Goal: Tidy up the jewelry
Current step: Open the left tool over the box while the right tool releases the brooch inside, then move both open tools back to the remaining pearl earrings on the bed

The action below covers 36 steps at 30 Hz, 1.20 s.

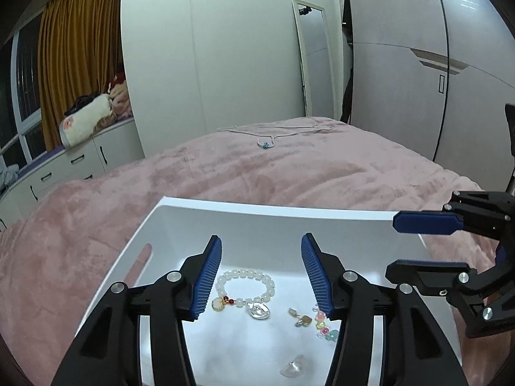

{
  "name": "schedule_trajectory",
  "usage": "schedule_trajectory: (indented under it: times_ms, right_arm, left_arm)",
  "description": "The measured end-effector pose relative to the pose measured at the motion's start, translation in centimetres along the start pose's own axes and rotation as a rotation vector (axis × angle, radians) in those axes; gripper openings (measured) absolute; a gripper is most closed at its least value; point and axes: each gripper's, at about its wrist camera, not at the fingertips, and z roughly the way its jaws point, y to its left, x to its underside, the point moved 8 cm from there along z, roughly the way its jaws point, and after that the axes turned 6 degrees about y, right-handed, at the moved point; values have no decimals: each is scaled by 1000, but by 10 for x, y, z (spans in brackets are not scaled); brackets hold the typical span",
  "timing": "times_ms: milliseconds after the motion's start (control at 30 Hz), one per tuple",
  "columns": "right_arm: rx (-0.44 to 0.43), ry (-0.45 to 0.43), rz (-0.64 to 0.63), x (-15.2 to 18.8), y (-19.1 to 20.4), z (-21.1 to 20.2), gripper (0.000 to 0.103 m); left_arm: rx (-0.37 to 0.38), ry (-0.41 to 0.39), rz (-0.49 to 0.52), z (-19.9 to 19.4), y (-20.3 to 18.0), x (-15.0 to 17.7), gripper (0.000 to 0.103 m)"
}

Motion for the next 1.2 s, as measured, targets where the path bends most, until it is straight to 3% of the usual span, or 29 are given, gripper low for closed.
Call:
schedule_trajectory:
  times_ms: [100, 333, 667, 1200]
  right_arm:
    - [6, -8, -5, -3, 4, -6, 52]
    - [17, 1, -43, -2, 23, -19, 55]
    - [24, -10, -117, -7, 67, -56, 59]
    - [19, -70, -181, -28, 144, -109, 70]
  left_arm:
    - [-9, -13, -11, -9, 3, 1, 62]
    - [-59, -41, 32, -45, 9, 15, 70]
    - [-89, -46, -1, -107, 31, 34, 72]
    - [-112, -106, 22, -214, 38, 53, 78]
